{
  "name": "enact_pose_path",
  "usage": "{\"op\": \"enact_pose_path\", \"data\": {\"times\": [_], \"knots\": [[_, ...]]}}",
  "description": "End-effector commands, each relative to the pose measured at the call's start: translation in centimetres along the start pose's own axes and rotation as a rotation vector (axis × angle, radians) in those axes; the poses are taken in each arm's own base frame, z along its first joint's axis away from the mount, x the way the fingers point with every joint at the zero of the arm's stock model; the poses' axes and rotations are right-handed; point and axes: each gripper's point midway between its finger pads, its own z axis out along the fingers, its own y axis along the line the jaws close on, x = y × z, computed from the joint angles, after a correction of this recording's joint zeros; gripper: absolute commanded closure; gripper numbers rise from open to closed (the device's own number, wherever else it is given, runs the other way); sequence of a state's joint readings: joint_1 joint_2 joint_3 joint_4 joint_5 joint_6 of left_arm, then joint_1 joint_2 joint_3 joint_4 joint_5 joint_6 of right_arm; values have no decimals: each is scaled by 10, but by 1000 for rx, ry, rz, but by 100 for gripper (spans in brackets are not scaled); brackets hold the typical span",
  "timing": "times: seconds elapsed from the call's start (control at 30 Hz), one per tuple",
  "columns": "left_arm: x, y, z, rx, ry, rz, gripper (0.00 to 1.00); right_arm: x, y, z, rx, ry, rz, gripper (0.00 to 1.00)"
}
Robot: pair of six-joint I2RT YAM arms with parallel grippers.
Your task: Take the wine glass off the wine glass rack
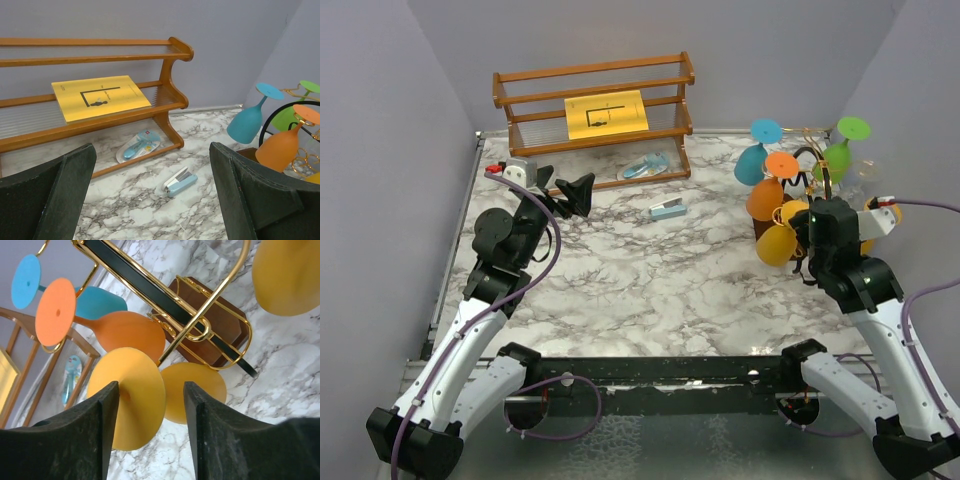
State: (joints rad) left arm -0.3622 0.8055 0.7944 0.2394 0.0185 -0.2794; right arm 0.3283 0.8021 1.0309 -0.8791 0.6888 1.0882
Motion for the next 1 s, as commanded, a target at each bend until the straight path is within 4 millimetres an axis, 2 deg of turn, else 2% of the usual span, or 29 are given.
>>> {"op": "enact_pose_path", "data": {"times": [0.0, 0.27, 0.97], "knots": [[-7, -7, 0, 36, -30, -5, 1, 0, 7, 1, -24, -9, 34, 50], [-6, -8, 1, 39, -26, -8, 1, -1, 8, -3, -32, -1, 74, 70], [-6, -10, 2, 51, -24, -17, 1, -2, 27, -9, -87, 40, 231, 94]]}}
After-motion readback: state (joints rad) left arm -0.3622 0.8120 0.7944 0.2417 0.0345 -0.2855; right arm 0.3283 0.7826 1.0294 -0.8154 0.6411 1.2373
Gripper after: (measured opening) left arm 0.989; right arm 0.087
